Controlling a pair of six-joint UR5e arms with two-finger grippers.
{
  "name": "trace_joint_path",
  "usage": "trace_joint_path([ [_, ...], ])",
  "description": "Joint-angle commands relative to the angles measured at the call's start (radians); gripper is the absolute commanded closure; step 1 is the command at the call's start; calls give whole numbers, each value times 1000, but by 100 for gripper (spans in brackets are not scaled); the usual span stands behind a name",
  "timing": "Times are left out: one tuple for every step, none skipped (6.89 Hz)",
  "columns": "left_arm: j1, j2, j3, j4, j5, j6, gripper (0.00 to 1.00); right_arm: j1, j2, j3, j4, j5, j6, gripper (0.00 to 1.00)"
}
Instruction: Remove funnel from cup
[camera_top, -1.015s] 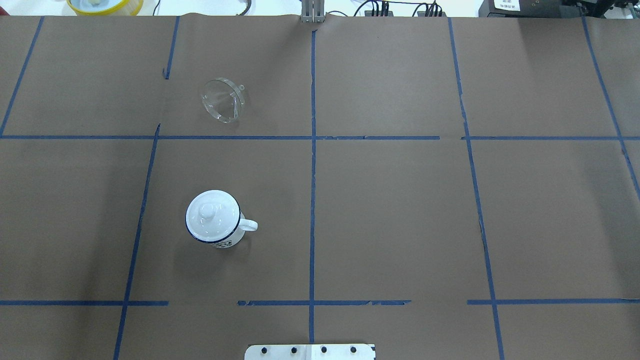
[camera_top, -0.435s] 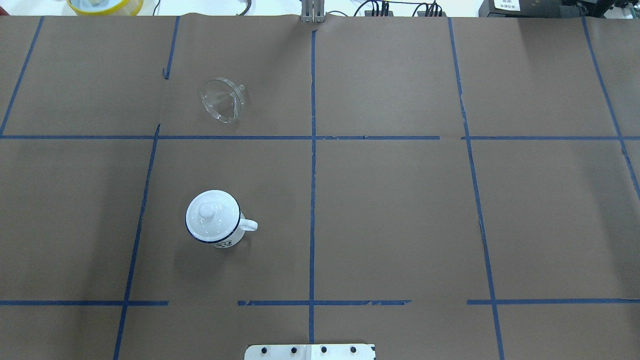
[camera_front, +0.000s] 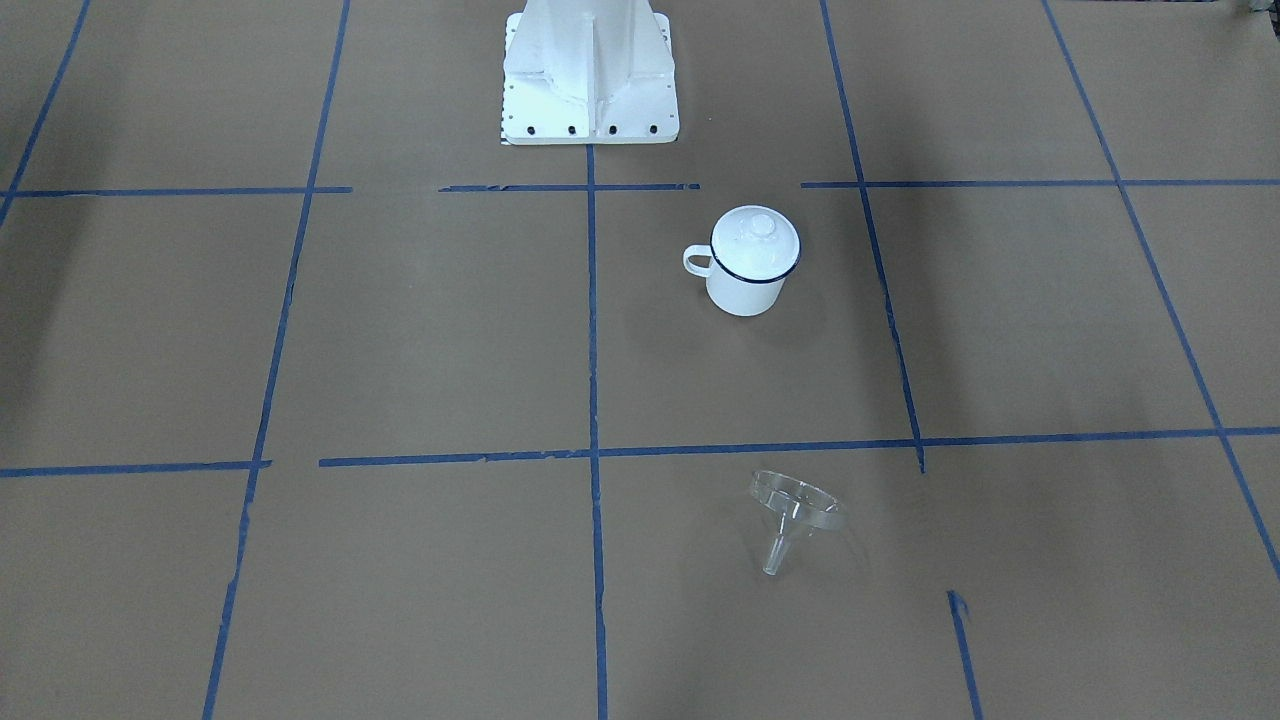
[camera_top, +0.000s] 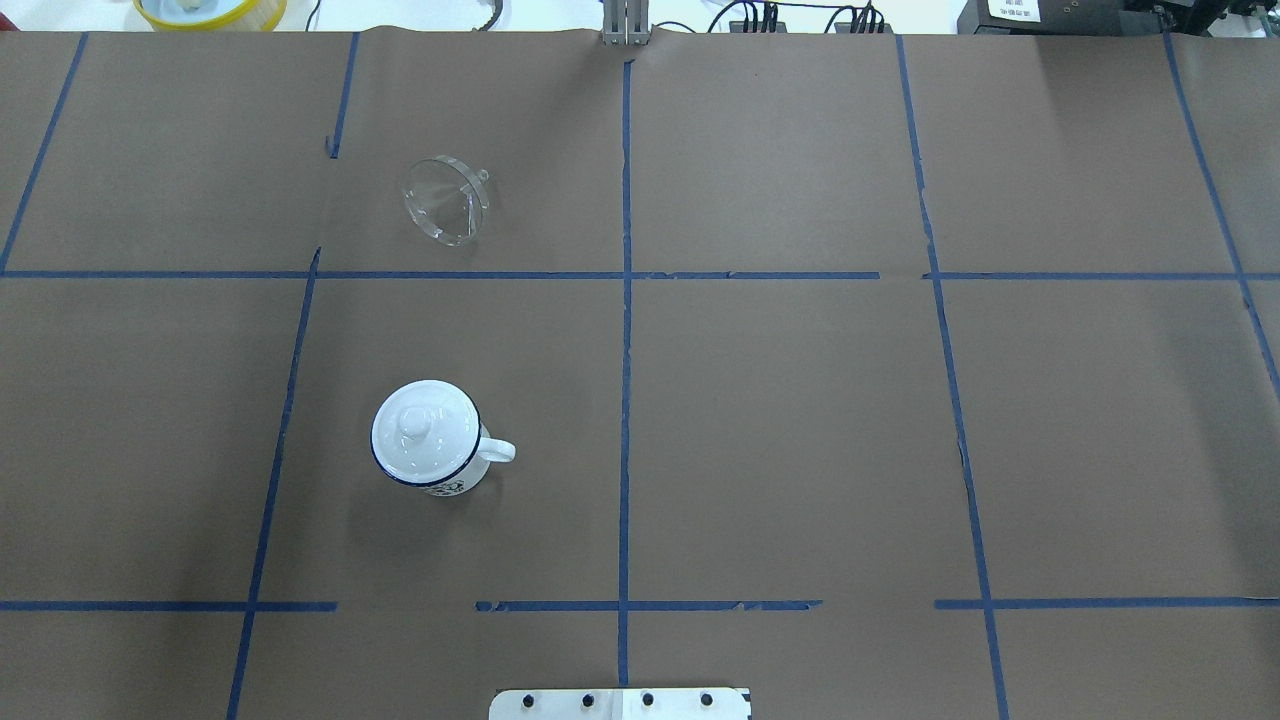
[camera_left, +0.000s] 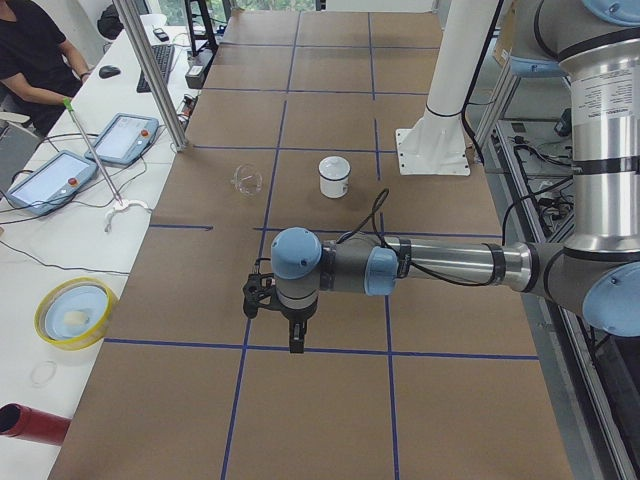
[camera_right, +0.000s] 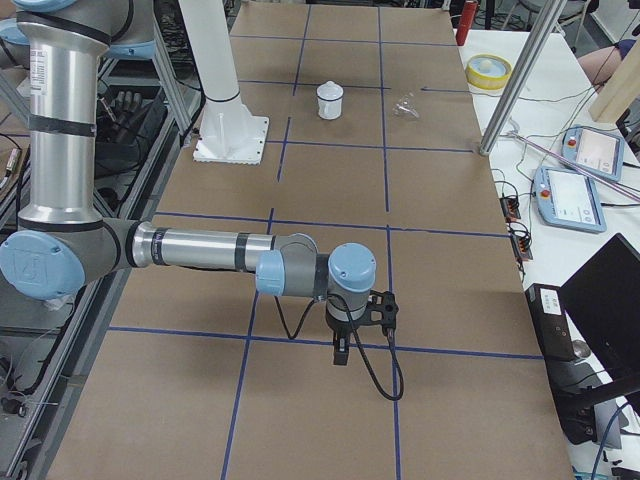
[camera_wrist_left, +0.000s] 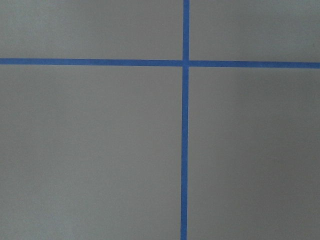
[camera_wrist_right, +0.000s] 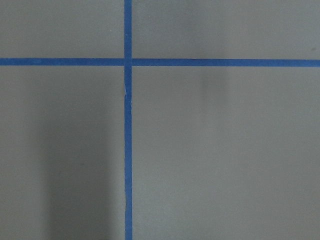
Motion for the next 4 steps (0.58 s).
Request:
trace_joint_path([
  [2, -99, 82, 5, -1, -3, 0, 0, 0, 1, 0, 0, 0, 0],
  [2, -100, 86, 8, -8, 0, 0, 0, 0, 1, 0, 0, 0, 0],
  [3, -112, 108, 5, -1, 2, 0, 0, 0, 1, 0, 0, 0, 0],
  [2, -108, 107, 5, -7, 3, 0, 0, 0, 1, 0, 0, 0, 0],
])
